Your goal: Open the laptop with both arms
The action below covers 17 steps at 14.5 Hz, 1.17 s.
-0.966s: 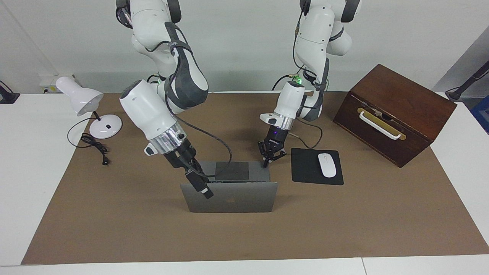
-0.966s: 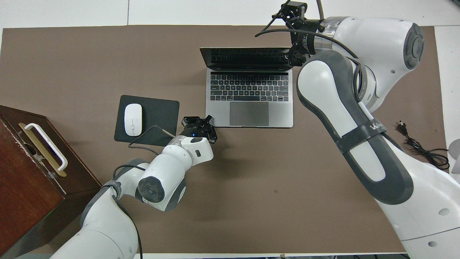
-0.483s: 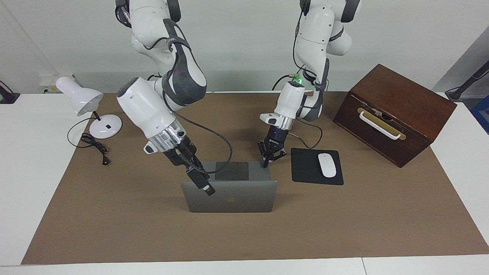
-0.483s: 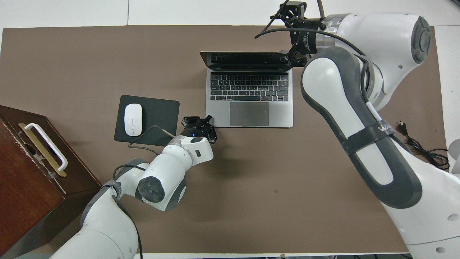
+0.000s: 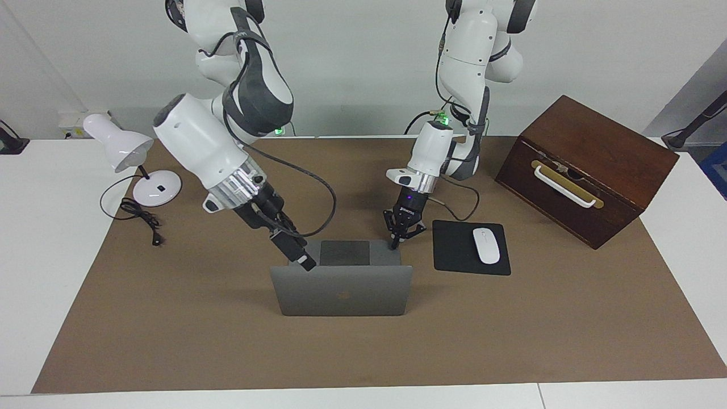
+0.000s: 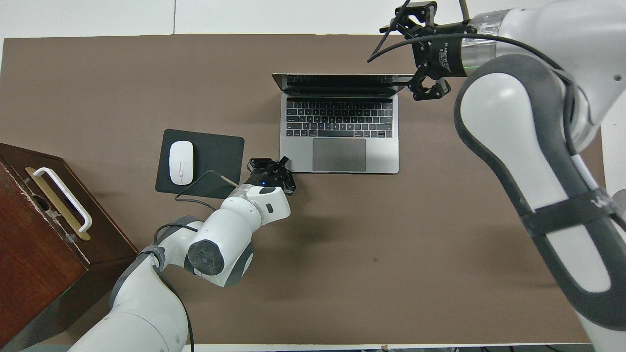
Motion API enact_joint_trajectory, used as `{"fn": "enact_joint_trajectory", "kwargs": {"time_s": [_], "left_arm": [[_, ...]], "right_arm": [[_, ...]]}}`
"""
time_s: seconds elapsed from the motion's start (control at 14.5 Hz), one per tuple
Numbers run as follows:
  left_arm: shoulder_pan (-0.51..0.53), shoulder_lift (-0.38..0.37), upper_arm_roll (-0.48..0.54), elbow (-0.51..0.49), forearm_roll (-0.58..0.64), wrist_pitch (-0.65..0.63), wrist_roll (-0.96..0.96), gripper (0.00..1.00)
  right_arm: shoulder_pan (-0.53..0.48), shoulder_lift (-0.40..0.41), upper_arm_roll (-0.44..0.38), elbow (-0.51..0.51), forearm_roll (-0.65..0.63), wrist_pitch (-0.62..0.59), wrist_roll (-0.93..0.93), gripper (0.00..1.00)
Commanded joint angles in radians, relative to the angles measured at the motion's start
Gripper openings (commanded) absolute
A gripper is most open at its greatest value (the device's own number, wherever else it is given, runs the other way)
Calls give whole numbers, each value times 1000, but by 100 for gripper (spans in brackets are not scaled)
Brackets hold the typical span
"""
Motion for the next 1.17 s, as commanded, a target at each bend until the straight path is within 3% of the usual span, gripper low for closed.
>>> {"fn": "enact_joint_trajectory", "kwargs": {"time_s": [0.0,0.28,0.48,0.9,1.1], "left_arm": [[-24,33,7,42,-13,2,-65,0],[-23,-17,7,36,-15,-16,-91,0],[-12,-115,7,35,-15,-183,-90,0],[35,-258,9,42,-15,-427,-87,0],[85,-343,18,61,-15,-617,-79,0]], "right_arm": [[-26,-122,-17,-54,-112,-135,-11,100],[-96,-235,-21,-48,-235,-348,-229,100],[-139,-312,-21,-45,-368,-460,-470,100],[-210,-394,-18,-62,-562,-525,-990,100],[-230,-430,-15,-100,-648,-511,-1202,100]]}}
